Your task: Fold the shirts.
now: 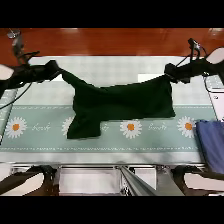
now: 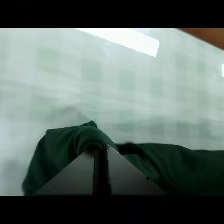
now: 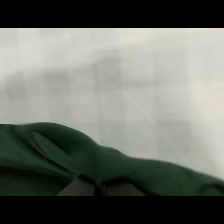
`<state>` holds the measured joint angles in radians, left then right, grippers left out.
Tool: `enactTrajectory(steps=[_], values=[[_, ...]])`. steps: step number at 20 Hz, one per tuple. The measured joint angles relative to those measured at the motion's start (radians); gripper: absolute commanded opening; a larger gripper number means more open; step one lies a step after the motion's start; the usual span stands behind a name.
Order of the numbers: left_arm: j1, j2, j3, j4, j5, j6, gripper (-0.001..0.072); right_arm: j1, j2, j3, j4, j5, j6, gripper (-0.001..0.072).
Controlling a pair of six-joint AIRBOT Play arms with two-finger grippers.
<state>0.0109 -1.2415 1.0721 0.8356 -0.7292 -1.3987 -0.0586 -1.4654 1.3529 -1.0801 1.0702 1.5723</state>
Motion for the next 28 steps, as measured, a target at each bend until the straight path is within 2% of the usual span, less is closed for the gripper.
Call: enactTrajectory(steps=[1, 4, 7, 9, 11, 13, 18, 21, 26, 27, 28], values=[[-0.01, -0.05, 0.039, -0.013, -0.016, 0.0, 0.0705, -0.005, -0.036, 0.023, 0.031, -0.013, 0.003, 0.0635], [-0.005, -0.155, 0.143, -0.021, -0.162, 0.014, 0.0704, -0.04, -0.09, 0.07, 0.089, -0.001, 0.004, 0.0625], [0.07, -0.194, 0.206, 0.041, -0.405, 0.044, 0.0703, -0.135, -0.096, 0.104, 0.095, 0.131, -0.037, 0.0625], [0.15, -0.183, 0.178, 0.096, -0.518, 0.044, 0.0703, -0.216, -0.069, 0.086, 0.006, 0.249, -0.054, 0.0624], [0.235, -0.144, 0.076, 0.129, -0.578, 0.037, 0.0703, -0.304, -0.005, -0.011, -0.095, 0.303, -0.054, 0.0624], [0.309, -0.092, -0.074, 0.125, -0.585, 0.035, 0.0703, -0.391, 0.089, -0.175, -0.111, 0.264, -0.051, 0.0624], [0.378, -0.015, -0.417, -0.089, -0.476, 0.156, 0.0703, -0.507, 0.282, -0.55, 0.105, 0.11, -0.18, 0.0623], [0.317, -0.019, -0.505, -0.187, -0.394, 0.208, 0.0703, -0.526, 0.32, -0.647, 0.177, 0.093, -0.246, 0.0623], [0.137, -0.045, -0.549, -0.31, -0.28, 0.237, 0.07, -0.536, 0.339, -0.697, 0.219, 0.095, -0.283, 0.0623], [0.1, -0.05, -0.552, -0.331, -0.25, 0.239, 0.0686, -0.536, 0.34, -0.7, 0.223, 0.093, -0.287, 0.0623], [0.073, -0.053, -0.554, -0.348, -0.225, 0.24, 0.048, -0.536, 0.341, -0.703, 0.225, 0.093, -0.29, 0.0623]])
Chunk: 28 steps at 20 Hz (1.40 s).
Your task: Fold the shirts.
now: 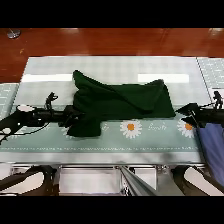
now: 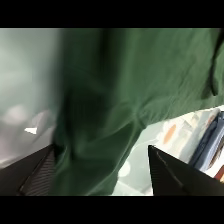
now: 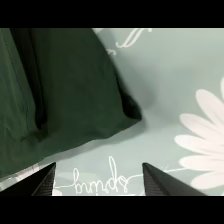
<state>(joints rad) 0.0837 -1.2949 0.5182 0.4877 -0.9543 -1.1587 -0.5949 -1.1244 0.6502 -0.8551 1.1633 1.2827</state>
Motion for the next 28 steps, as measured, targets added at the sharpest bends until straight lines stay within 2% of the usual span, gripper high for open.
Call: enactTrajectory(steps=[1, 2, 8, 17, 18, 19, 20, 21, 25, 28], values=[[-0.022, -0.003, 0.001, -0.007, 0.036, 0.002, 0.0085, -0.001, 0.0, -0.002, 0.003, 0.001, 0.0, 0.0624], [-0.039, -0.008, 0.001, -0.009, 0.067, 0.002, 0.0024, -0.001, 0.001, -0.003, 0.003, -0.002, -0.002, 0.0623], [-0.076, -0.009, 0.039, -0.049, 0.068, 0.019, 0.0024, -0.001, -0.05, -0.006, -0.101, -0.033, 0.053, 0.0623], [-0.082, -0.009, 0.05, -0.062, 0.064, 0.024, 0.0024, 0.134, -0.227, 0.095, -0.012, -0.119, 0.079, 0.0621], [-0.082, -0.009, 0.05, -0.061, 0.064, 0.025, 0.0023, 0.158, -0.249, 0.114, -0.009, -0.124, 0.086, 0.0593], [-0.082, -0.009, 0.05, -0.062, 0.064, 0.025, 0.0023, 0.185, -0.27, 0.134, -0.008, -0.134, 0.091, 0.0419], [-0.082, -0.009, 0.05, -0.062, 0.06, 0.025, 0.0023, 0.21, -0.286, 0.151, -0.01, -0.147, 0.097, 0.0149], [-0.082, -0.009, 0.051, -0.062, 0.057, 0.026, 0.0023, 0.236, -0.299, 0.169, -0.034, -0.15, 0.102, 0.0018], [-0.069, 0.009, 0.123, -0.06, 0.012, 0.027, 0.0021, 0.311, -0.307, 0.289, -0.034, -0.128, 0.105, 0.0017], [-0.039, 0.065, 0.315, -0.058, -0.033, 0.027, 0.0022, 0.338, -0.257, 0.493, -0.048, -0.1, 0.11, 0.0017]])
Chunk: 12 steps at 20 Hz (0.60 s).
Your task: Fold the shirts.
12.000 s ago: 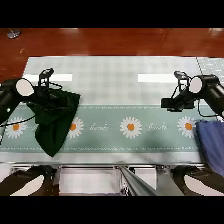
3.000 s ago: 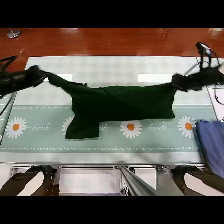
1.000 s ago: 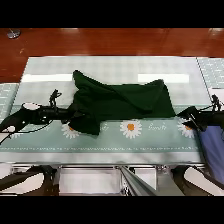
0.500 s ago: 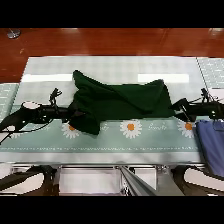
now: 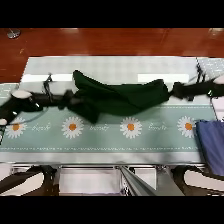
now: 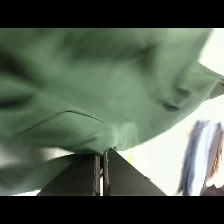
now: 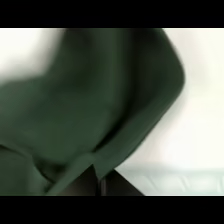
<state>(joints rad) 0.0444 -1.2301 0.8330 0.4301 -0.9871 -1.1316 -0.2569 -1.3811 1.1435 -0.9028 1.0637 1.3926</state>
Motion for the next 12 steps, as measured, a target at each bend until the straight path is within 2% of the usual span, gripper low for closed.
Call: enactTrajectory(steps=[4, 6, 12], values=[[0.052, 0.084, 0.397, 0.008, -0.005, -0.004, 0.0021, 0.012, 0.129, 0.348, -0.043, 0.026, 0.011, 0.0017], [0.08, 0.117, 0.61, 0.067, -0.015, -0.04, 0.0022, 0.014, 0.226, 0.479, -0.077, 0.027, 0.014, 0.0017], [0.145, 0.222, 1.107, 0.306, -0.218, -0.164, 0.0022, 0.015, 0.569, 0.627, -0.233, 0.067, 0.027, 0.0017]])
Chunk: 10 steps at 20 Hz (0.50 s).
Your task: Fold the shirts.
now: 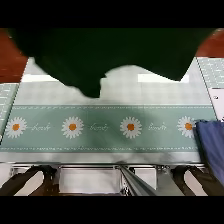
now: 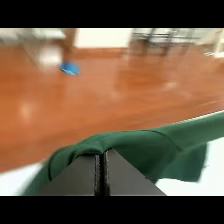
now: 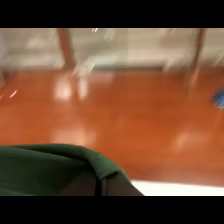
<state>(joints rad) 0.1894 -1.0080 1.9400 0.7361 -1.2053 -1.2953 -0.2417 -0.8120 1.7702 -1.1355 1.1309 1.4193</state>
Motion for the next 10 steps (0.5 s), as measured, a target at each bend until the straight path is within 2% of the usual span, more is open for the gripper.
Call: enactTrajectory(steps=[5, 10], values=[[0.015, 0.159, 0.12, 0.127, -0.132, -0.03, 0.0022, 0.0, 0.219, 0.021, -0.145, 0.098, 0.037, 0.0017], [-0.018, 0.295, 0.089, 0.221, -0.203, -0.058, 0.0022, 0.0, 0.308, 0.024, -0.203, 0.185, 0.064, 0.0017]])
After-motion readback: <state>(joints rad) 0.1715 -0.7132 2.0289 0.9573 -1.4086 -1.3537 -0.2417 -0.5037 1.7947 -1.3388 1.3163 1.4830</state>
